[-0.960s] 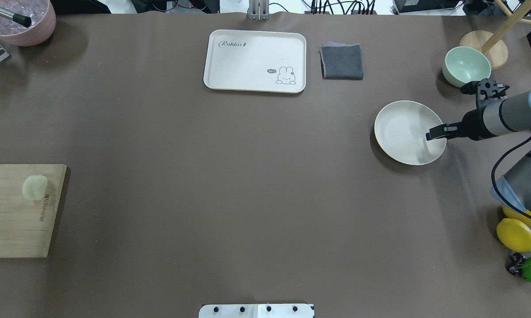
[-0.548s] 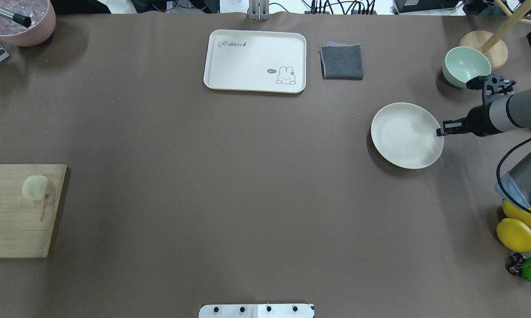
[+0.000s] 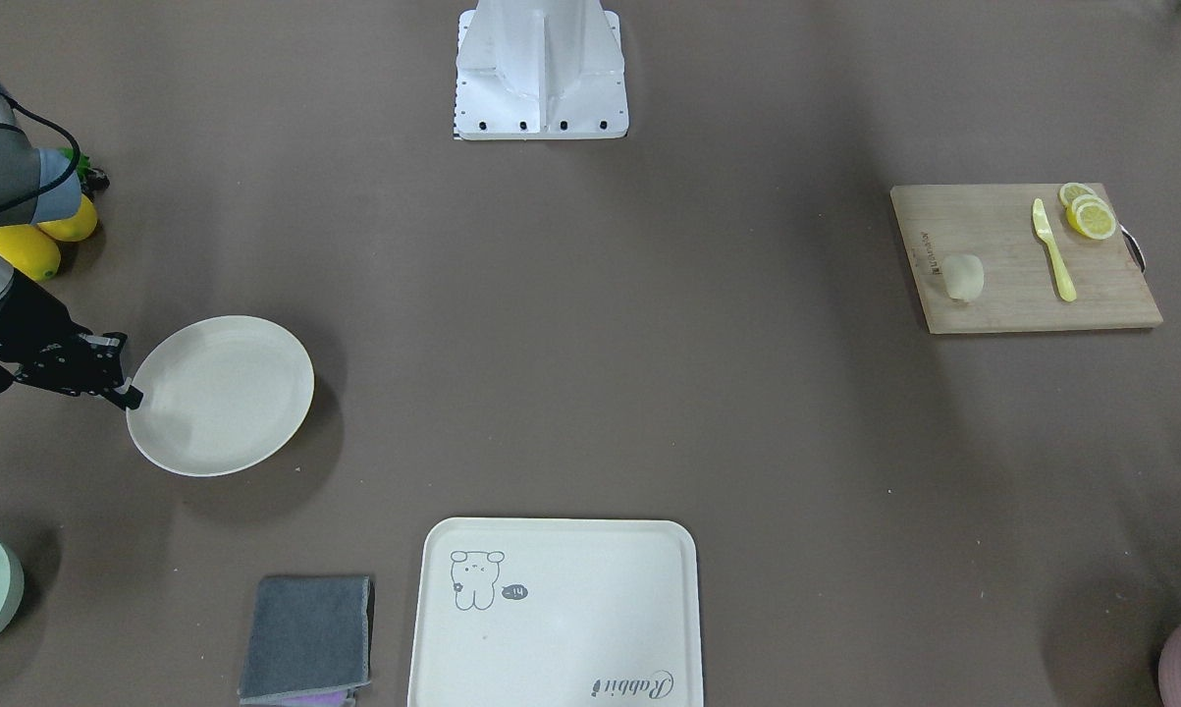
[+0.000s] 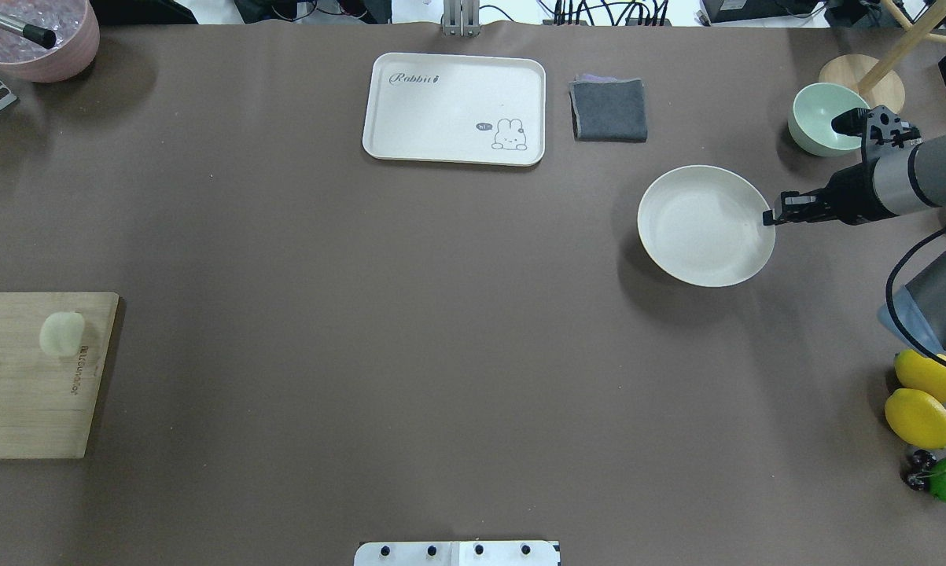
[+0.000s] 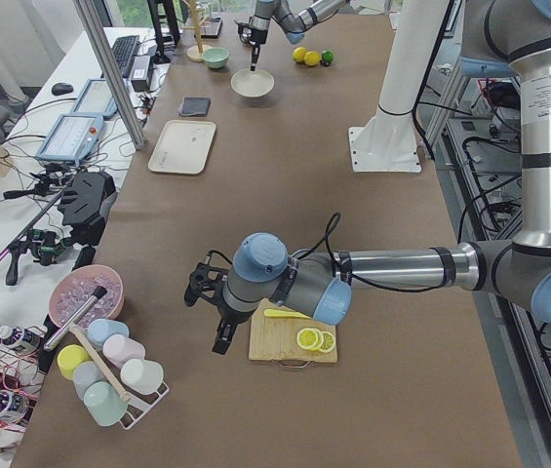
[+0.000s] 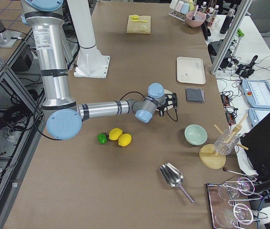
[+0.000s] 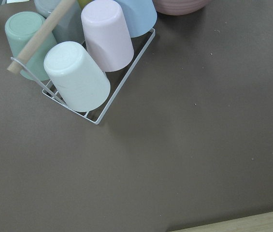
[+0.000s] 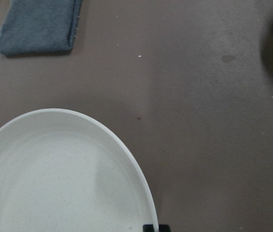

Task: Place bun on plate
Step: 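Grip the plate rim with the right gripper and drag it toward the table centre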

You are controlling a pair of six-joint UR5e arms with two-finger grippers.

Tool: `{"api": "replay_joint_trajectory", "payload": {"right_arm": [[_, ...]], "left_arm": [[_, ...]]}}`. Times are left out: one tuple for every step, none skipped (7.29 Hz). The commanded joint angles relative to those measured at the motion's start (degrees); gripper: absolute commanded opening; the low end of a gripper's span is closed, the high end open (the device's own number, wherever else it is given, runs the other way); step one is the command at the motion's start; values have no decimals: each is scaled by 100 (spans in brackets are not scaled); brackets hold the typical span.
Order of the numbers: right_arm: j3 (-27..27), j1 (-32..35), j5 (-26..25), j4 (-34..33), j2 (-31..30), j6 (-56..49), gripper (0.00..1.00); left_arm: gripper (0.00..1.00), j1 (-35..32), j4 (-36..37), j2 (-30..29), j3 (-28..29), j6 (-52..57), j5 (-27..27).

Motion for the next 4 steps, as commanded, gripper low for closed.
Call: {"api": "replay_joint_trajectory", "payload": {"right_arm": [[533,-491,-117,-289,464,871,0],[971,-1035,-703,-1048,701,900,0],[1202,-1484,-1205,-1987,1200,918,0],[1195,-1846,-1558,-2310,1535,1022,0]], "left_arm": [[98,-3,16,0,19,-3,-64],[98,-3,-2,0,37,-12,-73],[98,5,-2,-9,54,-20,-64],[98,5,-2,-9,54,-29,-55]]}}
